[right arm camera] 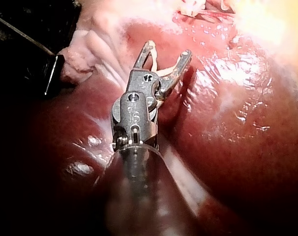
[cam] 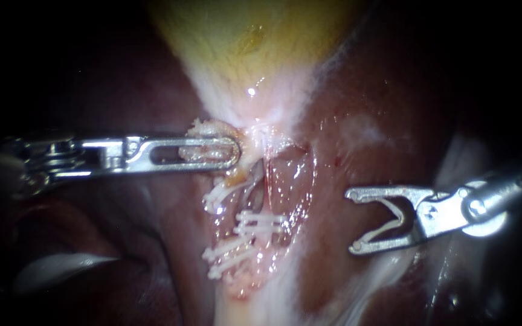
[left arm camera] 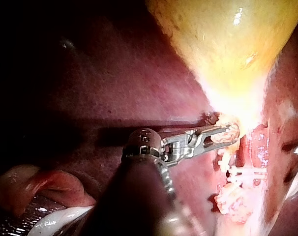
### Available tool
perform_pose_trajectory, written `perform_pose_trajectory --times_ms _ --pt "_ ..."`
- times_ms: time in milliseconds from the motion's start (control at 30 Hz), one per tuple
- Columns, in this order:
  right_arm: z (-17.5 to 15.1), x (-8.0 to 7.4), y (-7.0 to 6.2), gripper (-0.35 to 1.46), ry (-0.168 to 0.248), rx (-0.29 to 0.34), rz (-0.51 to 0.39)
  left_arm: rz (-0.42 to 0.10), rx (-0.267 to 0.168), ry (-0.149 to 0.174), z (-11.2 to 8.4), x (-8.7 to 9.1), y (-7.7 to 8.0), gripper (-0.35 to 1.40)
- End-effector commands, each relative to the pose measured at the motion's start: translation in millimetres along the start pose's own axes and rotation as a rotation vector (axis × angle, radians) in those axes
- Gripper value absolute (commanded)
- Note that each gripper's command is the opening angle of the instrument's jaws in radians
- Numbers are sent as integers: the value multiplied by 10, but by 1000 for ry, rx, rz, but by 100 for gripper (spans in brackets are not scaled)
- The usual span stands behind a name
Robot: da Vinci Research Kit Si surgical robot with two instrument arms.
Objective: Clipping third clip right tube
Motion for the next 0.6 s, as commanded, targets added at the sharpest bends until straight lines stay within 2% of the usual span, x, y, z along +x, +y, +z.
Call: perform_pose_trajectory --times_ms 33,200,333,600 --pt "0 0 0 50 0 0 2 0 0 0 0 0 0 -32" --pt "0 0 -1 50 0 0 2 -1 2 3 -3 -3 -1 -32" --pt "0 1 -1 50 0 0 2 -8 7 11 -17 -15 -4 -32" --pt "0 1 -1 50 0 -1 8 -31 5 -30 -59 -47 -25 -33"
